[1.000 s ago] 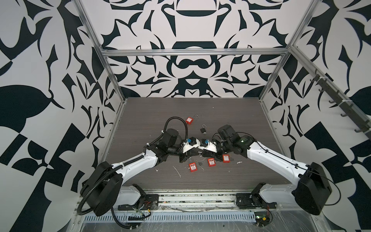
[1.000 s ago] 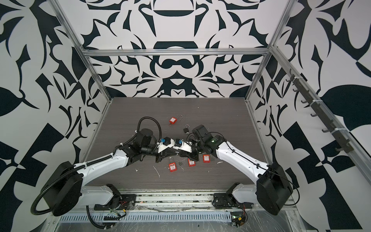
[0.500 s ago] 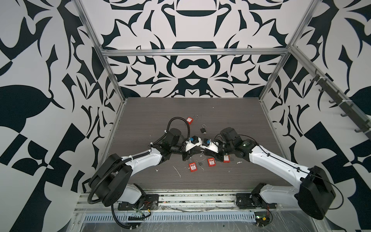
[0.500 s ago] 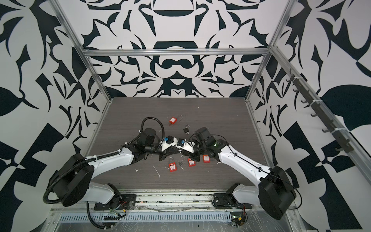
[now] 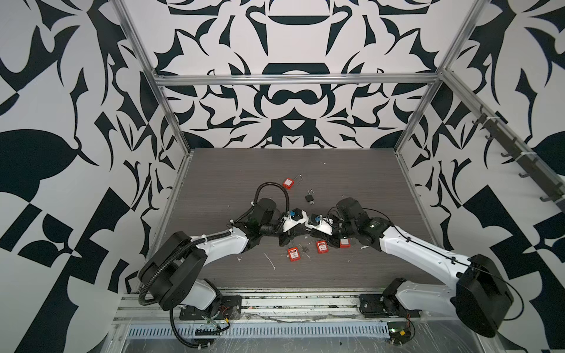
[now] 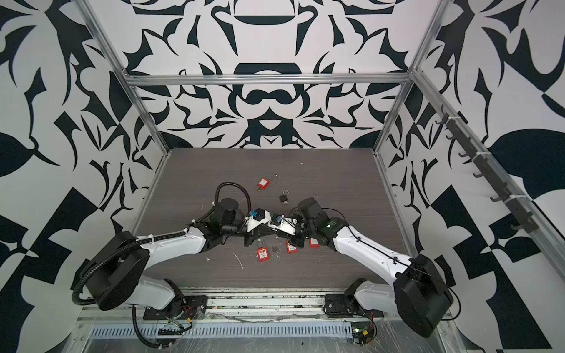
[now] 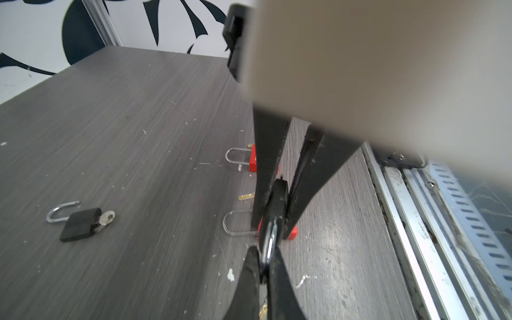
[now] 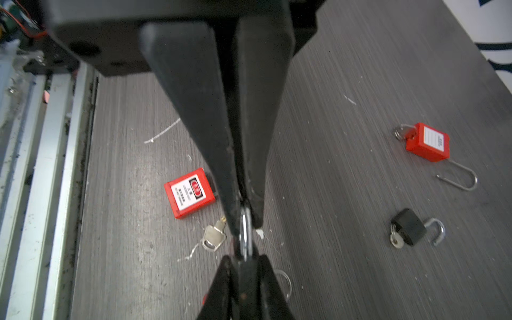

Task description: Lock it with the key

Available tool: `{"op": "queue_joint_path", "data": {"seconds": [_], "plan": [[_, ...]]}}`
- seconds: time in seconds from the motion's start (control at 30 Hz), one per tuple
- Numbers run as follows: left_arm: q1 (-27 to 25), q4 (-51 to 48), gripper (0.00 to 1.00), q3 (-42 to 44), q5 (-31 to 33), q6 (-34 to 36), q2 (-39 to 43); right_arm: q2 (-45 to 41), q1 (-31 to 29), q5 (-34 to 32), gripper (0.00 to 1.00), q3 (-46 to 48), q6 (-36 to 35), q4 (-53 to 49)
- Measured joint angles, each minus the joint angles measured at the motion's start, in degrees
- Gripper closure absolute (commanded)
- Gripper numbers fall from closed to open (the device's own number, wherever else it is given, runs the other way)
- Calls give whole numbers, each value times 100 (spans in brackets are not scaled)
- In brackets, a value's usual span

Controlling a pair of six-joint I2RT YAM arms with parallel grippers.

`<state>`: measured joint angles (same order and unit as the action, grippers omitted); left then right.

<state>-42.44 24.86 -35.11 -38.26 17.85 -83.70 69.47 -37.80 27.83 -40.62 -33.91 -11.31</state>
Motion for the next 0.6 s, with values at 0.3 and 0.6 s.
{"op": "queue_joint_path", "data": {"seconds": [0.3,0.6], "plan": [[-13,-284,100,22,-122,120,138,-9,-28,153,87,-9,-179,-179],[131,-1757,100,-393,-267,852,1121,-1309,-343,-210,57,-236,-229,-452]]}}
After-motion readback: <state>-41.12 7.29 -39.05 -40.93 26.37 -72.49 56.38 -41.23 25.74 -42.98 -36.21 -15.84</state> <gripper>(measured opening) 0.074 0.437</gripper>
